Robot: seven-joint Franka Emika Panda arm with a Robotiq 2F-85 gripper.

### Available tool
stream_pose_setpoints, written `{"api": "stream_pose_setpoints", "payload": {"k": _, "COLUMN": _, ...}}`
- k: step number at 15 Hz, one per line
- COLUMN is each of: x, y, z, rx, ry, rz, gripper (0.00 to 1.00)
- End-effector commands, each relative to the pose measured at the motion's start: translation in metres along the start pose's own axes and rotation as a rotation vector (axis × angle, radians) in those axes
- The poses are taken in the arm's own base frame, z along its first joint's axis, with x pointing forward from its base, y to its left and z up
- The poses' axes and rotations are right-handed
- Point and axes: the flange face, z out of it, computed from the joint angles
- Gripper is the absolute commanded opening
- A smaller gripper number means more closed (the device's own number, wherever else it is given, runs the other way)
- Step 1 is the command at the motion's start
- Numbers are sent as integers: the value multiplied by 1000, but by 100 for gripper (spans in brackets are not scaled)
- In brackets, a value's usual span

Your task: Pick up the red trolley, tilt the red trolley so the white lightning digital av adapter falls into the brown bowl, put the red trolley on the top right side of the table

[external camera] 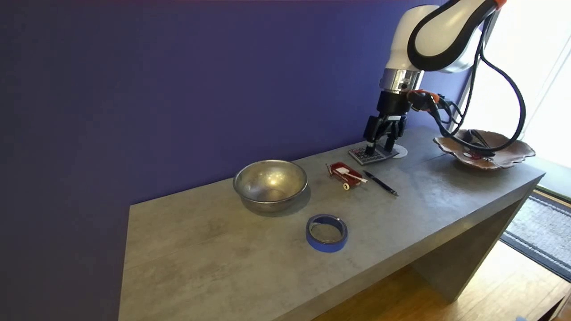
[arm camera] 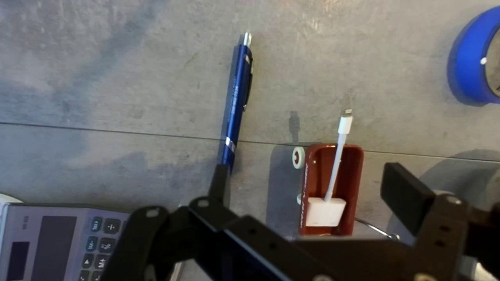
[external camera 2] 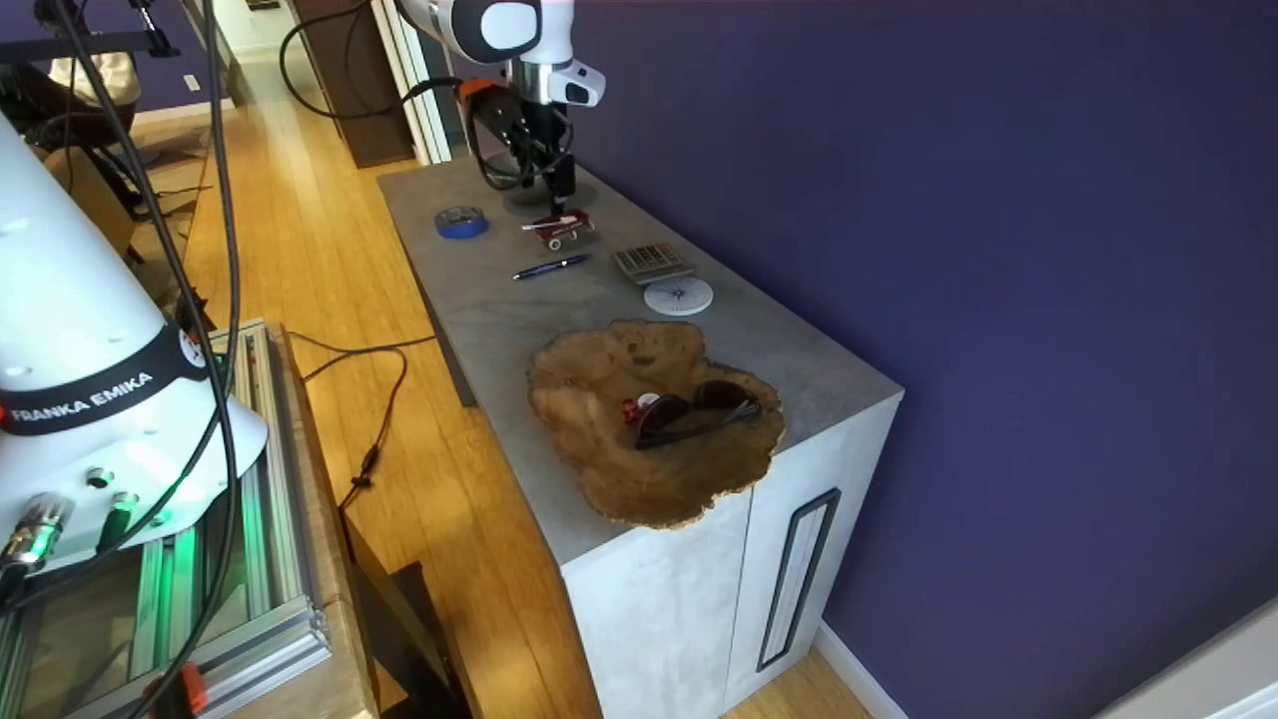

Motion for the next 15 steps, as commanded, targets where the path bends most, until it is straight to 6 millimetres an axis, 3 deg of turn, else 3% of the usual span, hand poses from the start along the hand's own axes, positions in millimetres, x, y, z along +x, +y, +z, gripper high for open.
{"api": "stream_pose_setpoints", "payload": {"k": 1, "x": 17, "y": -5, "z": 21, "rx": 28, "ry": 25, "rz": 13, "gripper": 95}}
{"api": "stream_pose_setpoints", "payload": {"k": 8, "x": 45, "y": -2, "z": 56, "rx": 17, "ry": -5, "rz": 5, "gripper": 78}}
{"api": "stream_pose_setpoints", "payload": {"k": 10, "x": 52, "y": -2, "z": 63, "rx": 17, "ry": -11, "rz": 7, "gripper": 58}}
{"api": "stream_pose_setpoints", "payload": {"k": 13, "x": 59, "y": -1, "z": 70, "rx": 23, "ry": -22, "rz": 11, "gripper": 44}}
{"api": "stream_pose_setpoints", "payload": {"k": 15, "x": 62, "y": -2, "z": 74, "rx": 25, "ry": -30, "rz": 11, "gripper": 21}}
